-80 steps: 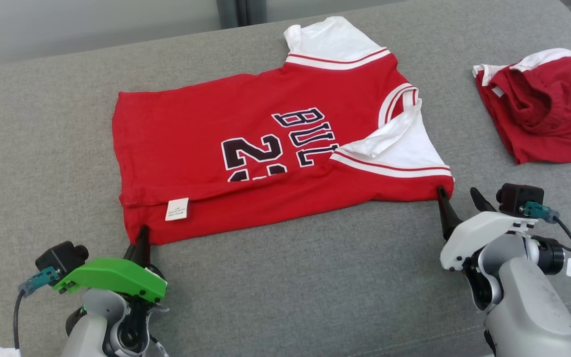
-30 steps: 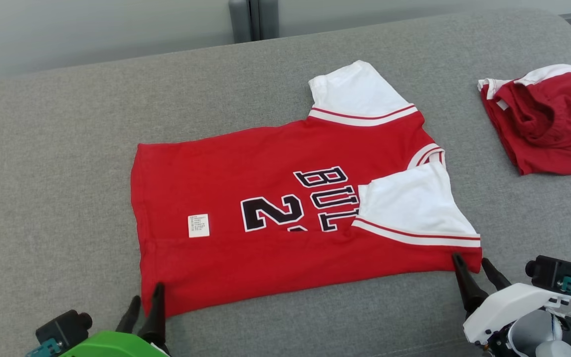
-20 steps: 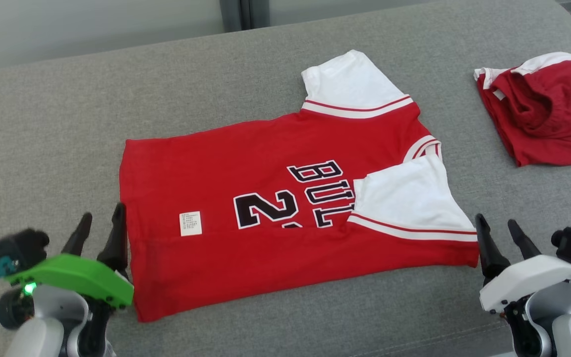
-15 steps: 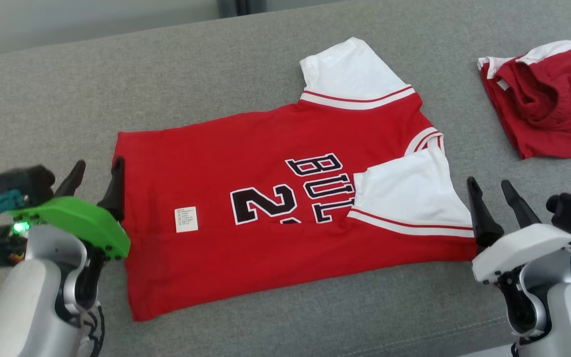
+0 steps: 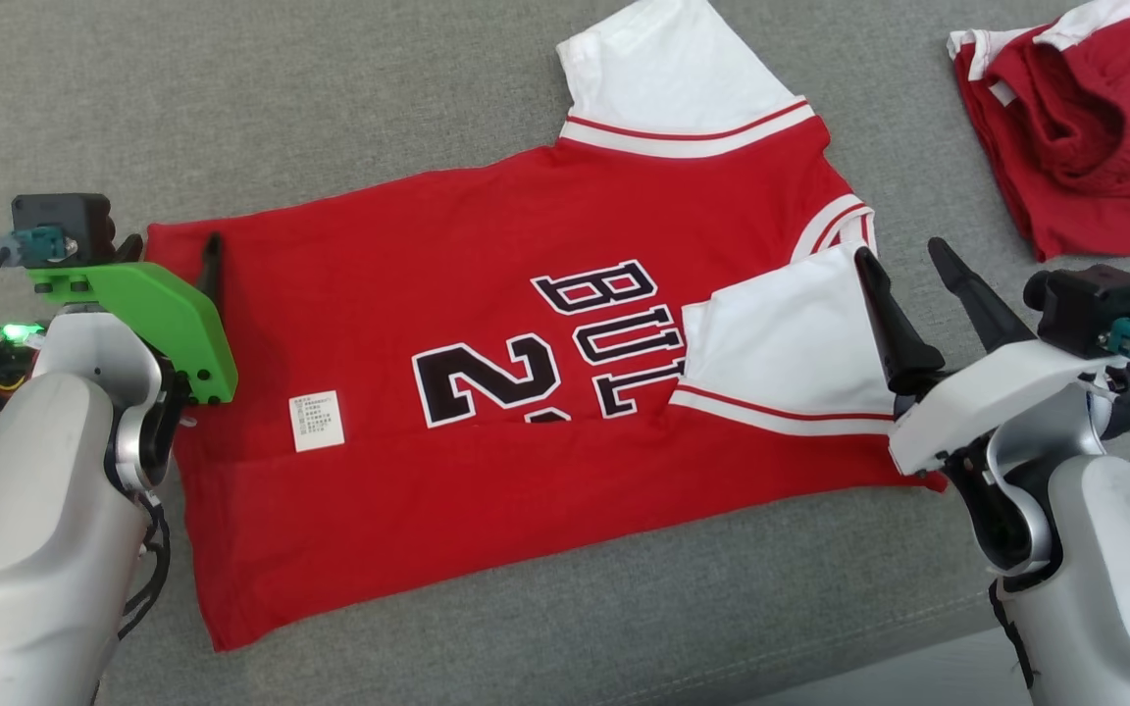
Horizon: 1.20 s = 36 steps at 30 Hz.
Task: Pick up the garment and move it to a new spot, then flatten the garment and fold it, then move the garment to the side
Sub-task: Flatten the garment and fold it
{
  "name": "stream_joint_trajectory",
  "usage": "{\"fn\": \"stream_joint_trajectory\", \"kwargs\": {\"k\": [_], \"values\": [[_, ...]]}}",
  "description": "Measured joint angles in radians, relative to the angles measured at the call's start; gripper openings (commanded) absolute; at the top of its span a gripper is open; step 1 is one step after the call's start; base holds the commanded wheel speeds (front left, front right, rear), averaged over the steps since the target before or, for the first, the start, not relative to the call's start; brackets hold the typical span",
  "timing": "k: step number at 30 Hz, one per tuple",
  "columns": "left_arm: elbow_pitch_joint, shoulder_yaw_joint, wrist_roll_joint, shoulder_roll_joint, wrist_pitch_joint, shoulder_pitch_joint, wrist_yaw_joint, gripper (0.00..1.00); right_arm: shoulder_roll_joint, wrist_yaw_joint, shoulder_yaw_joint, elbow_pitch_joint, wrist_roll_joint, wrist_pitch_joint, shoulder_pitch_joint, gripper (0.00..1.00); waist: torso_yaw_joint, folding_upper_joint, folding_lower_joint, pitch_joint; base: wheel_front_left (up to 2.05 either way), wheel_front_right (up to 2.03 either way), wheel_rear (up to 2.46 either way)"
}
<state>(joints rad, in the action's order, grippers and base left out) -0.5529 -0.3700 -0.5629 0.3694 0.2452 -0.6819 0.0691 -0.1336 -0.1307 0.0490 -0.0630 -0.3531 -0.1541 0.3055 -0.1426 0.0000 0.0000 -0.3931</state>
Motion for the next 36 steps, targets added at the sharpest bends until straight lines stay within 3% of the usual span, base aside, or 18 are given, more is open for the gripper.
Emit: {"fn": "stream_joint_trajectory", "kwargs": {"k": [1,2,4,13,25,36], "values": [[-0.012,-0.005,0.002,-0.002,0.004,-0.011,0.000,0.90,-0.009,0.000,0.004,-0.001,0.000,-0.002,0.010,1.00,-0.002,0.0000,0.0000,-0.006,0.00,0.00,0.00],[-0.025,-0.012,0.003,-0.002,0.010,-0.024,-0.006,0.44,-0.017,0.000,0.011,-0.002,0.000,-0.003,0.020,1.00,-0.003,0.0000,0.0000,-0.013,0.00,0.00,0.00],[-0.037,-0.015,0.005,-0.002,0.009,-0.043,-0.014,0.00,-0.031,0.000,0.024,-0.004,0.001,-0.009,0.041,1.00,-0.004,0.0000,0.0000,-0.024,0.00,0.00,0.00],[-0.013,-0.036,0.005,-0.027,-0.034,-0.070,-0.048,0.00,-0.105,0.000,0.048,-0.066,0.054,-0.068,0.244,1.00,0.035,0.0000,0.0000,-0.044,0.00,0.00,0.00],[0.105,-0.132,0.021,-0.153,-0.095,-0.071,-0.084,0.00,-0.169,0.000,-0.030,-0.464,0.124,-0.265,0.645,1.00,0.187,0.0000,0.0000,-0.071,0.00,0.00,0.00],[0.194,-0.182,0.036,-0.210,-0.126,-0.082,-0.085,0.00,-0.170,0.000,-0.058,-0.708,0.225,-0.342,0.800,1.00,0.336,0.0000,0.0000,-0.126,0.00,0.00,0.00]]}}
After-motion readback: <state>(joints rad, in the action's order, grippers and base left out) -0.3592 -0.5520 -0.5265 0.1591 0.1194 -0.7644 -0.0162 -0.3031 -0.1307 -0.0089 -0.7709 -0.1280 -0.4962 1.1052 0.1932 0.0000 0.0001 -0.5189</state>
